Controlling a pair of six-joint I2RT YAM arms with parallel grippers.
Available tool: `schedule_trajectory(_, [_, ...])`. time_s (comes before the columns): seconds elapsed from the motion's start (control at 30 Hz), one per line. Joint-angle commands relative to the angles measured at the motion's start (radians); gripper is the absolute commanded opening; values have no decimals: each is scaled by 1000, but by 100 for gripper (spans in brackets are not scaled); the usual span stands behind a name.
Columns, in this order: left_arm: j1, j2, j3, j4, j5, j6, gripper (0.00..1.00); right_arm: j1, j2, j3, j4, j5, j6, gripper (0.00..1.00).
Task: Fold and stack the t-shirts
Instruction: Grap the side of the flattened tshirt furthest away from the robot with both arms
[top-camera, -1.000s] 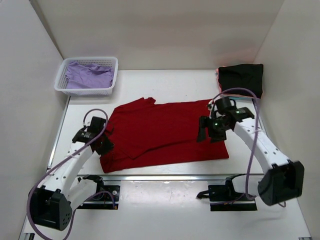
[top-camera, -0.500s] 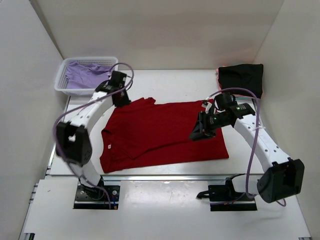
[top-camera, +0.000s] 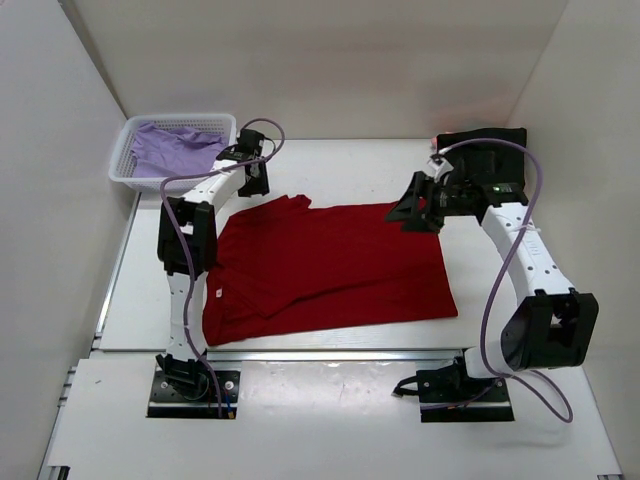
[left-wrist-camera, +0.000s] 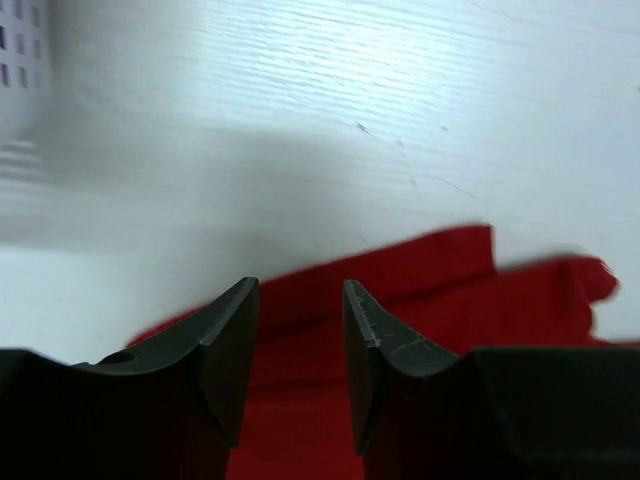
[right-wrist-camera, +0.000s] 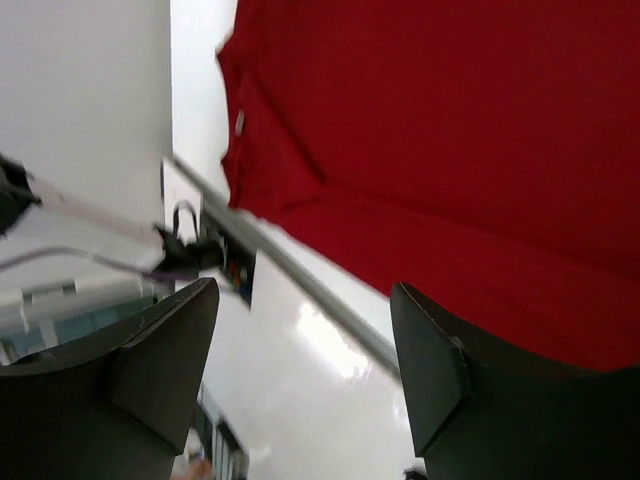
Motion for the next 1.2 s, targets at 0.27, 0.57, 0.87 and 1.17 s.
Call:
schedule_trajectory(0.27, [16, 27, 12, 28, 19, 16, 52, -113, 21, 6, 182, -16, 92, 64])
schedule_trajectory(0.57, [-7, 65, -13, 4, -23, 5, 57, -118, 59, 82, 96, 54, 46, 62])
schedule_trajectory(0.87, [3, 102, 9, -50, -10, -27, 54, -141, 68, 92, 78, 71, 40, 62])
schedule_trajectory(1.17, [13, 114, 23, -67, 14, -20, 7, -145, 105, 106, 72, 126, 46, 57])
